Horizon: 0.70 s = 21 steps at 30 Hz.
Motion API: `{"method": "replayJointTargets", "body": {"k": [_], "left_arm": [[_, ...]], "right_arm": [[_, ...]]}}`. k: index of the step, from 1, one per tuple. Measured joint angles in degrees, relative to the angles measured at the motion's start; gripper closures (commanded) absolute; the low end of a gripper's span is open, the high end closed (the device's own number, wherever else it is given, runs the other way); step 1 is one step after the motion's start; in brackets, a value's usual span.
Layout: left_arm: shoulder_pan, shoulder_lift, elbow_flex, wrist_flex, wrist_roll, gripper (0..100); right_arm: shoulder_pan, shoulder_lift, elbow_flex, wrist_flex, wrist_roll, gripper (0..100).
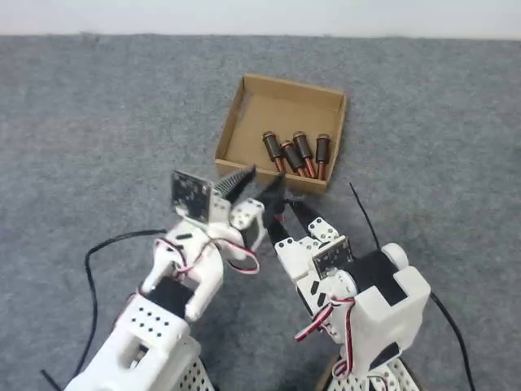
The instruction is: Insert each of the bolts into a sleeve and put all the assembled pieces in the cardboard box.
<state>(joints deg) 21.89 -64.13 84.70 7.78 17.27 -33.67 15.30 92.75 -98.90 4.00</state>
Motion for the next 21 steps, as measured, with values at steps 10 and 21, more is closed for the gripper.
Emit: {"method": "replayJointTargets", "body": {"k": [10,21], "left_arm": [[-12.2,0.0,-10.2,22.6,0.0,84],[-24.4,-7.3,-14.9,39.0,0.0,84]], "right_arm": [[0.0,0.0,0.0,0.0,0.0,99.2],[0.0,0.0,0.0,0.0,0.0,99.2]]}}
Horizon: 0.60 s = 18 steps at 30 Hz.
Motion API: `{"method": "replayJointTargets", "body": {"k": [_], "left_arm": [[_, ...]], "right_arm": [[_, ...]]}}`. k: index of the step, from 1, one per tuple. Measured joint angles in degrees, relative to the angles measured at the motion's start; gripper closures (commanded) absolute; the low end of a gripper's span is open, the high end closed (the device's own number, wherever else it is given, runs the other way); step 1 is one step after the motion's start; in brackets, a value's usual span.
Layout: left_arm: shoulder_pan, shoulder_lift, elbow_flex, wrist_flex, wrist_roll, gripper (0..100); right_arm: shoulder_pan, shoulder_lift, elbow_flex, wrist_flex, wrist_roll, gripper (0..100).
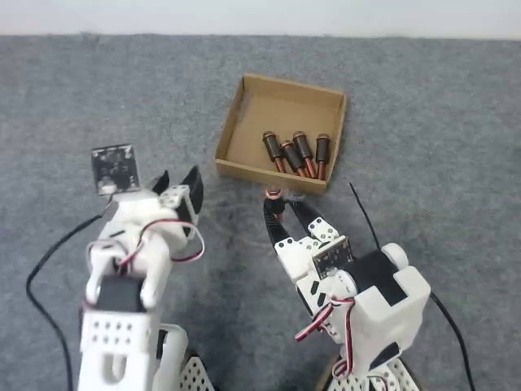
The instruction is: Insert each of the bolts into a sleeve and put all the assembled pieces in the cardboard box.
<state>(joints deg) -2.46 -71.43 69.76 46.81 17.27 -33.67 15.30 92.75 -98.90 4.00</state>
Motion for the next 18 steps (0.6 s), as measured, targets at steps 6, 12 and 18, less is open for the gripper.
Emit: {"method": "replayJointTargets", "body": {"k": [6,12,18], "left_arm": [[-0.4,-20.0,5.0,4.7,0.0,84],[-5.3,-31.8,12.2,4.7,-3.6,84],[-13.8,-31.7,19.3,2.3,-4.1,88]], "right_arm": [[0.0,0.0,0.0,0.0,0.0,99.2],[0.0,0.0,0.0,0.0,0.0,99.2],[0.0,0.0,0.0,0.0,0.0,99.2]]}}
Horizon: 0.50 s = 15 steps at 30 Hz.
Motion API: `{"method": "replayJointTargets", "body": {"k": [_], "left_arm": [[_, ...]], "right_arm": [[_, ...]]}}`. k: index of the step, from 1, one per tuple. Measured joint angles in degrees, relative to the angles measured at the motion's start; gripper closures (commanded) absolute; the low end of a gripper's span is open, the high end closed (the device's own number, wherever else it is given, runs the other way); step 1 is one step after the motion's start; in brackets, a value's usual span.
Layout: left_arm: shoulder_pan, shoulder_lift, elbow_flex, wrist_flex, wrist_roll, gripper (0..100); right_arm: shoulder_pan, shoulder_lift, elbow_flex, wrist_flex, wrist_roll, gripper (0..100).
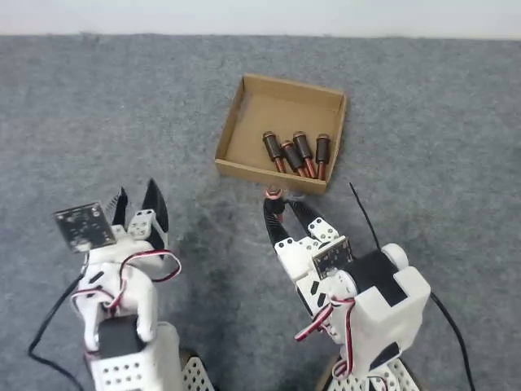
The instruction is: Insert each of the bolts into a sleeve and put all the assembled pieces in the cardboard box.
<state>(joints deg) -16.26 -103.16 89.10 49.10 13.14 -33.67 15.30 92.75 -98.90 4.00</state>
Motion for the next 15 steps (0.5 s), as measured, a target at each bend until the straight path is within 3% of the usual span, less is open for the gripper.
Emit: {"method": "replayJointTargets", "body": {"k": [3,8,15], "left_arm": [[-0.8,0.0,6.1,-0.3,0.0,100],[-0.9,0.0,8.0,0.3,0.0,99],[1.0,0.0,8.0,10.4,-2.1,99]], "right_arm": [[0.0,0.0,0.0,0.0,0.0,99.2],[0.0,0.0,0.0,0.0,0.0,99.2],[1.8,0.0,-4.0,0.0,0.0,99.2]]}}
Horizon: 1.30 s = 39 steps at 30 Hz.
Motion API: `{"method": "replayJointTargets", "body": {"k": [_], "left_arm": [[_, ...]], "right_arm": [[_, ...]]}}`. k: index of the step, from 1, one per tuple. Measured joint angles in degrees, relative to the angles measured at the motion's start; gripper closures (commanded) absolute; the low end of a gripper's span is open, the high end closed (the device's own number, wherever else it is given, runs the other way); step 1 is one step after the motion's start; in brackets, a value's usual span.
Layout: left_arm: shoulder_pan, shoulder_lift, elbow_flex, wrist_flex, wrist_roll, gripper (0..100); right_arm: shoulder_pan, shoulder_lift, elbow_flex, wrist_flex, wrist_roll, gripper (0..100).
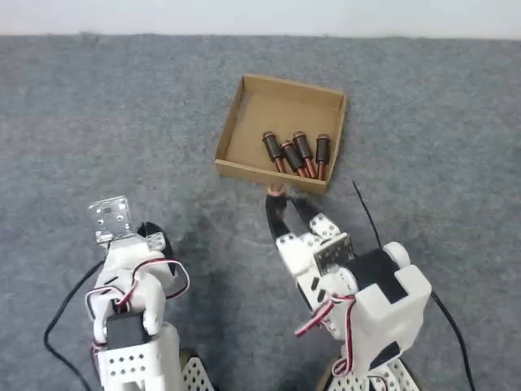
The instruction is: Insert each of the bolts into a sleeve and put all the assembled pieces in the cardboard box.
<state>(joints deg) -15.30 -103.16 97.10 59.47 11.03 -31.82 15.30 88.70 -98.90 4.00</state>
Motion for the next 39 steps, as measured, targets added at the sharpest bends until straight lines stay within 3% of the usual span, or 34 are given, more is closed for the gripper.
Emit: {"method": "replayJointTargets", "body": {"k": [4,13,18,27,39], "left_arm": [[0.4,0.0,0.0,0.1,-2.8,99],[0.4,0.0,0.0,1.4,-3.0,99],[0.4,0.0,0.0,1.5,-3.0,99],[0.8,0.0,0.0,3.8,-3.0,99],[3.9,0.0,0.0,7.8,-3.0,99]], "right_arm": [[1.5,0.0,-8.2,4.3,0.0,99.2],[2.0,-1.2,-24.1,27.3,0.0,99.2],[2.0,-7.6,-35.3,49.0,0.0,99.2],[2.0,-8.3,-66.4,100.7,0.0,99.2],[2.1,15.6,-104.2,135.3,0.0,99.2]]}}
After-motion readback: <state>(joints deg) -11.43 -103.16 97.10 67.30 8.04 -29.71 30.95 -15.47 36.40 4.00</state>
